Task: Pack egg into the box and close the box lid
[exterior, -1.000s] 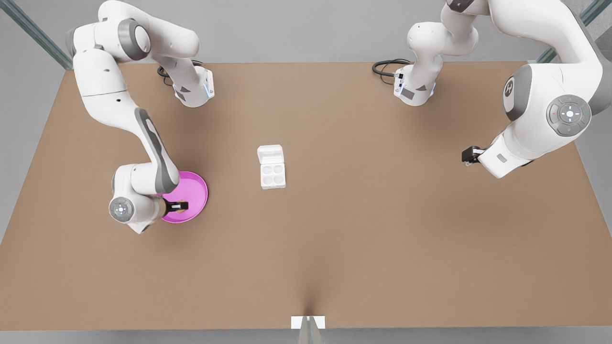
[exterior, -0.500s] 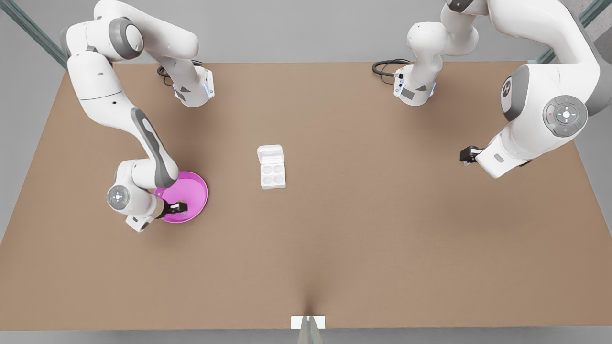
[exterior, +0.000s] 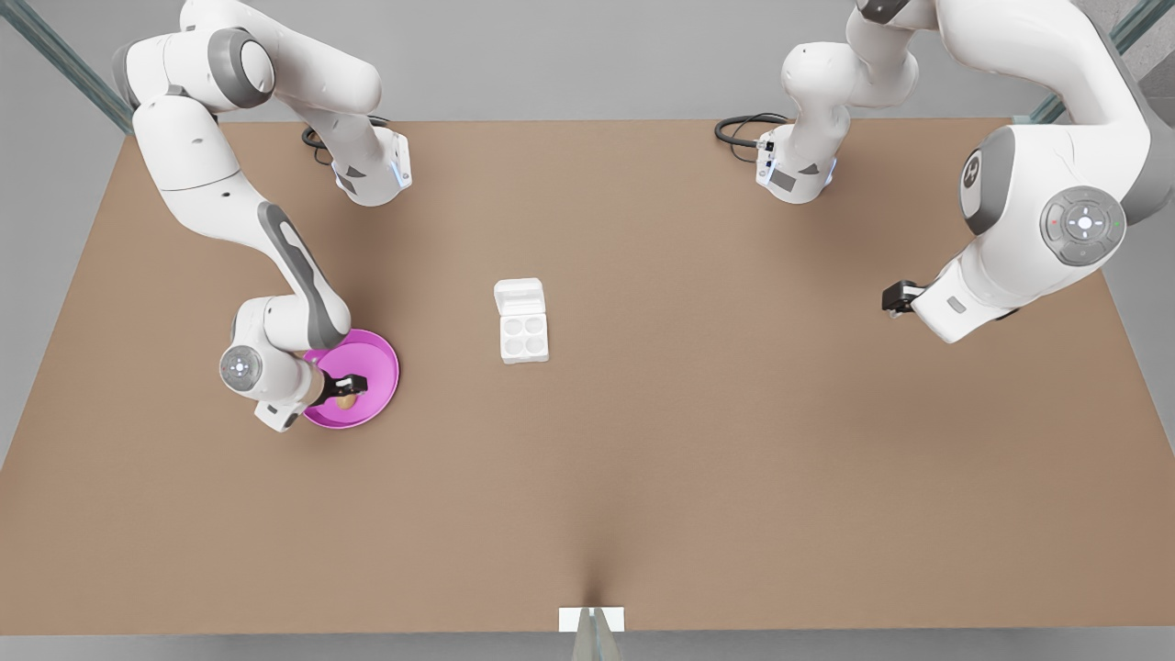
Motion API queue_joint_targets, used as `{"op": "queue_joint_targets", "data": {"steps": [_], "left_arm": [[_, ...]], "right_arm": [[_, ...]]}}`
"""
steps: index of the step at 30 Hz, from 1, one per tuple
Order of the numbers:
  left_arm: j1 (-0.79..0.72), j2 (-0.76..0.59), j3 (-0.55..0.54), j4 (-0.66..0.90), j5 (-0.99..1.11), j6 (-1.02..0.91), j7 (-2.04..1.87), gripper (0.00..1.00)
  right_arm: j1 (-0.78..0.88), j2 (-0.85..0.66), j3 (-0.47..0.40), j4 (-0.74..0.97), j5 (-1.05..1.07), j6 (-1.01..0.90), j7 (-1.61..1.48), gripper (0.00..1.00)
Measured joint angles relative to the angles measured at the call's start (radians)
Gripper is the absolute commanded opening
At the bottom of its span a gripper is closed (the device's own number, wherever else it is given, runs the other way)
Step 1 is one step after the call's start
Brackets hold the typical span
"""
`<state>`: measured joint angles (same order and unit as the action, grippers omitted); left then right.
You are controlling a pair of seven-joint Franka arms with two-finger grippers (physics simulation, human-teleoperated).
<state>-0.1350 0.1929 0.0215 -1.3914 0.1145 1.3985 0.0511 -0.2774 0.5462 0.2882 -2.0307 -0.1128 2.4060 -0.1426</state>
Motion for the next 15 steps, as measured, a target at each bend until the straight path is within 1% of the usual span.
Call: {"op": "queue_joint_targets", "data": {"steps": [3, 4, 5, 6, 8, 10, 15], "left_arm": [[0.0, 0.001, 0.001, -0.001, 0.0, 0.001, 0.0, 1.0], [0.001, 0.004, 0.001, -0.001, 0.0, 0.001, 0.0, 1.0], [0.002, 0.005, 0.001, -0.002, 0.0, 0.002, 0.0, 1.0], [0.002, 0.006, 0.001, -0.002, 0.0, 0.002, 0.0, 1.0], [0.002, 0.006, 0.002, -0.002, 0.0, 0.002, 0.0, 1.0], [0.002, 0.006, 0.002, -0.002, 0.0, 0.002, 0.0, 1.0], [0.001, 0.006, 0.002, -0.002, 0.0, 0.002, 0.0, 1.0]], "right_arm": [[0.002, 0.002, 0.0, 0.002, 0.0, 0.016, -0.001, 1.0], [0.003, 0.003, -0.001, 0.002, 0.001, 0.021, -0.001, 0.96], [0.005, 0.003, -0.001, 0.002, 0.002, 0.026, -0.001, 0.81], [0.005, 0.004, -0.001, 0.002, 0.003, 0.029, -0.001, 0.55], [0.004, 0.004, 0.0, 0.002, 0.008, 0.035, -0.003, 0.44], [0.002, 0.004, 0.0, 0.001, 0.014, 0.037, -0.01, 0.39], [0.002, 0.004, 0.0, 0.001, 0.023, 0.041, -0.027, 0.38]]}}
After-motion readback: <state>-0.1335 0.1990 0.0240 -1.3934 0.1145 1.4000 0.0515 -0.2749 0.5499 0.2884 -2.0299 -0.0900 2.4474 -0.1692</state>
